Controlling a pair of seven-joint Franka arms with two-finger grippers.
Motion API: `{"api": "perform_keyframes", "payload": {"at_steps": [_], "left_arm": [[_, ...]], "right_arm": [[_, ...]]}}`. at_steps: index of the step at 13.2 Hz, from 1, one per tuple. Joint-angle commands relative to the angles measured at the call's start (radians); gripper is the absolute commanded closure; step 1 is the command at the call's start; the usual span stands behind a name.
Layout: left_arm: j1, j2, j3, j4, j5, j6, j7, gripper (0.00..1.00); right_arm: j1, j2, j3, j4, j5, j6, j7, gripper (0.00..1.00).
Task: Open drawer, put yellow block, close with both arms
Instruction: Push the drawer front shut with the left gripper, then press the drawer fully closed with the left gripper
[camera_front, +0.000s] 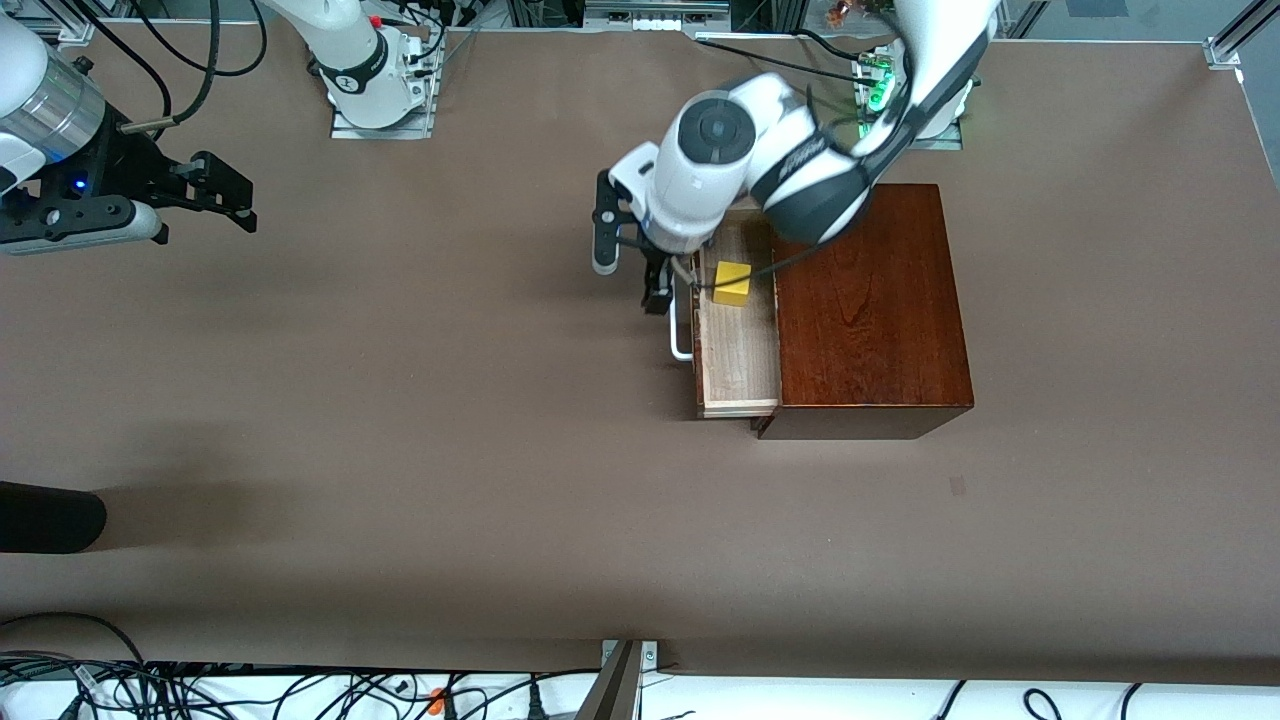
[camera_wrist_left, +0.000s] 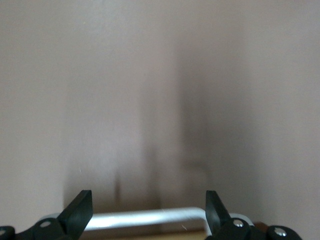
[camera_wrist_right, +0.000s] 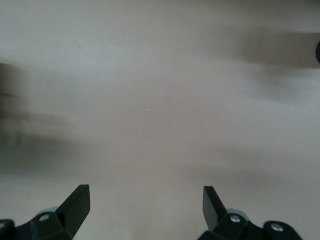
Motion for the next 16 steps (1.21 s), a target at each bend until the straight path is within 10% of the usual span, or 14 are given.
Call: {"api": "perform_keyframes", "payload": {"at_steps": [1,16], "left_arm": [[-0.001,0.073,-0.006,0.013,0.060,0.059,0.072,0.00],[0.028,0.042,0.075,0.083,0.105,-0.392,0.064,0.00]], "right_arm": [[-0.005,0.005,0.004,0.027,-0.016,-0.007,0.006,0.00],[0.003,0.039,0.011,0.030,-0.015,0.001,0.016,0.00]]}}
